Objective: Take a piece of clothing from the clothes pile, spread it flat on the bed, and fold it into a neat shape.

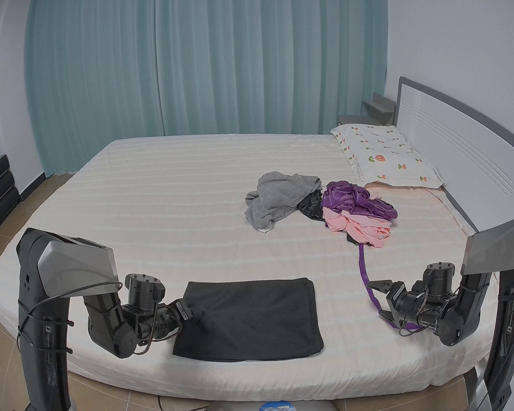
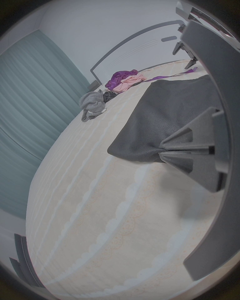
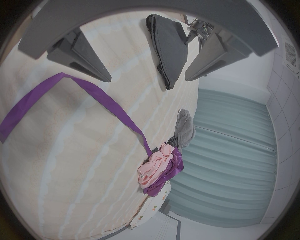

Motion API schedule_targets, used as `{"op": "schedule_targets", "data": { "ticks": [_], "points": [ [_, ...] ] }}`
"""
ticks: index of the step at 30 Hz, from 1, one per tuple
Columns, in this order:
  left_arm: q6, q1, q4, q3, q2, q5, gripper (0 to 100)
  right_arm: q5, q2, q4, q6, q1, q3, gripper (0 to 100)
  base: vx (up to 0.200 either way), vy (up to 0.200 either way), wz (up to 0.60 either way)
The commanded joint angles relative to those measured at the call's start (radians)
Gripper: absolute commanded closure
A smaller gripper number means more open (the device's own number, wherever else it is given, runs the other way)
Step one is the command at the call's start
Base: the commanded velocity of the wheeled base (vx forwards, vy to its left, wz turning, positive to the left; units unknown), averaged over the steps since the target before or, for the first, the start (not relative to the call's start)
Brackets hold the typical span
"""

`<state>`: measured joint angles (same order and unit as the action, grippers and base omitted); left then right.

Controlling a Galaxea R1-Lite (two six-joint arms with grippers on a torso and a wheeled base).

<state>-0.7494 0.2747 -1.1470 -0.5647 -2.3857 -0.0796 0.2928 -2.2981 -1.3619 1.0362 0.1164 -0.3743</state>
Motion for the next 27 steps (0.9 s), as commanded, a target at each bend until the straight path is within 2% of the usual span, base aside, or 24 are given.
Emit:
{"op": "schedule_targets", "data": {
  "ticks": [1, 27],
  "points": [
    [-0.013, 0.0, 0.0, 0.0, 0.005, 0.0, 100, 0.0, -0.001, 0.0, -0.001, 0.002, 0.0, 0, 0.0, 0.2, 0.0],
    [-0.047, -0.012, 0.001, 0.017, 0.023, 0.004, 100, 0.0, -0.001, 0.0, -0.001, 0.002, 0.001, 0, 0.0, 0.2, 0.0]
  ]
}}
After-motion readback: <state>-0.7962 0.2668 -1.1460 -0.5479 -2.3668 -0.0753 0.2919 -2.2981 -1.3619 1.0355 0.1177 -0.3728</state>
